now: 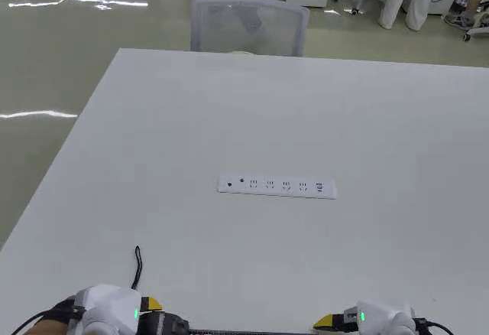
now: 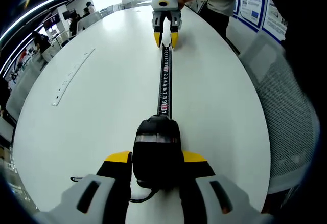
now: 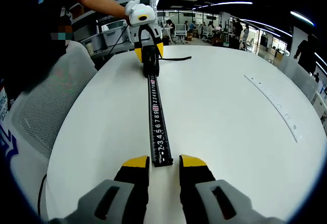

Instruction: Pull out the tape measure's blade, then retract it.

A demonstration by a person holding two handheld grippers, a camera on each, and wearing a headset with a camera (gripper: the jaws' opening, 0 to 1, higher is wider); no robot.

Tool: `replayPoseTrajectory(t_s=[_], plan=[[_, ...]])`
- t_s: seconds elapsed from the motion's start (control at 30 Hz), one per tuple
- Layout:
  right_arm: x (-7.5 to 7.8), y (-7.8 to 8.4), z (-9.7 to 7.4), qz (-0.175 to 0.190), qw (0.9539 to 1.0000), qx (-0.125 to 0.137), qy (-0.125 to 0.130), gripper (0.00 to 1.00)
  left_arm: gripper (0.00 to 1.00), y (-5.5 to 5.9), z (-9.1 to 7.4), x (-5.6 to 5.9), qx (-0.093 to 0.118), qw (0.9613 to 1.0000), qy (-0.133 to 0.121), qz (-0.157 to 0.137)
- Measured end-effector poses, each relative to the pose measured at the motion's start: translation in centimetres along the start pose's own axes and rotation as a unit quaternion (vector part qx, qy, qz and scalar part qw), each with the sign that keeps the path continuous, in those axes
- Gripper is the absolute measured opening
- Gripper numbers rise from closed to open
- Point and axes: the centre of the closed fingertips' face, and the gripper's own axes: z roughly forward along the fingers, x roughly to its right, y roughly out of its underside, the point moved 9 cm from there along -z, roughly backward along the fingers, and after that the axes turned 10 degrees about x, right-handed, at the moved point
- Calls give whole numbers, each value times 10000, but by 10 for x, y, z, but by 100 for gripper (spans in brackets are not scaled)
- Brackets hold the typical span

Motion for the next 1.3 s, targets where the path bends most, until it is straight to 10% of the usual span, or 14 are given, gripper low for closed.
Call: replayPoseTrajectory(t_s=[0.57, 1.3], plan=[[-10, -5, -18, 416, 9976, -176, 523, 44, 42, 0, -16, 2, 161, 9987, -281, -400], [-47, -31, -22, 1090, 9831, -1, 1471, 71, 67, 15, -48, 39, 522, 9851, -1004, -1296]])
